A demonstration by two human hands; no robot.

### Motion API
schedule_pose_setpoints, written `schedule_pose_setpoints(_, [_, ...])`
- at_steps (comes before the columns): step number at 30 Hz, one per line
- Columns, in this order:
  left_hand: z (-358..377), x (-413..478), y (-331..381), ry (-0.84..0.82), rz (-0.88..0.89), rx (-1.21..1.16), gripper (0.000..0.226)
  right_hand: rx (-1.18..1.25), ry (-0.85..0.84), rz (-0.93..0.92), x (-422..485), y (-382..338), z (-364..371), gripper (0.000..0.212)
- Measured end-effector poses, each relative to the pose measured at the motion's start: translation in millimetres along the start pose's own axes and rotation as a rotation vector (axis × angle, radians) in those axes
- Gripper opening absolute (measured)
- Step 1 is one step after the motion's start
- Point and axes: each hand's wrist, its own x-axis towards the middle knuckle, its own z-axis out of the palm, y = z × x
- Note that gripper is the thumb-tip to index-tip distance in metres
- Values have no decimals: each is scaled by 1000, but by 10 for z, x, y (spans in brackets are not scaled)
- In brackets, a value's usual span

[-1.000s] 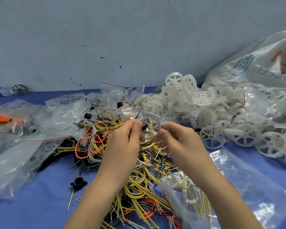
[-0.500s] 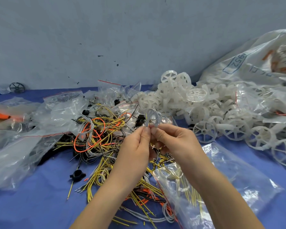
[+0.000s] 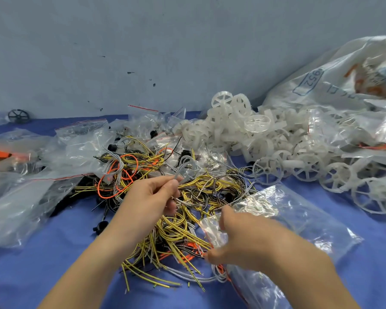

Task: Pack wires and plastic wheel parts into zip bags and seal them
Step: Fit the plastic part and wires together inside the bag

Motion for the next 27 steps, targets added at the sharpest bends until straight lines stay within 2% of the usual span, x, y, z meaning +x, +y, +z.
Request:
schedule_pose_setpoints(3, [-25,-49,25,-27,-52,-23,17,-40,-39,34,-29,29,35,47])
schedule_pose_setpoints(5, [-41,-78,46,-78,-97,-7,17,8,-7,9,29,116,31,31])
schedule_pose_setpoints(10, [-33,-140,90,-386,-224,27,18,524,166,-88,244,233,-23,16])
schedule_pose_setpoints(12, [-6,-150,99,-430,-203,198,19,631,264,-98,315,243,-47,14])
schedule_pose_setpoints(16, [7,-140,94,-416,-19,765,29,713,427,-97,366,228,-72,14])
schedule_pose_setpoints(19, [55,-153,105,-418,128,914,28,683,497,-123,349,134,-75,11])
schedule_pose_setpoints(21, [107,-160,142,-433,133,849,24,617,535,-142,340,60,-77,10])
schedule_pose_setpoints(24, [176,-125,157,-431,37,581,17,610,561,-171,325,-27,-91,12])
schedule_pose_setpoints(27, [263,-60,173,-498,-57,361,28,625,569,-186,318,-108,-108,12])
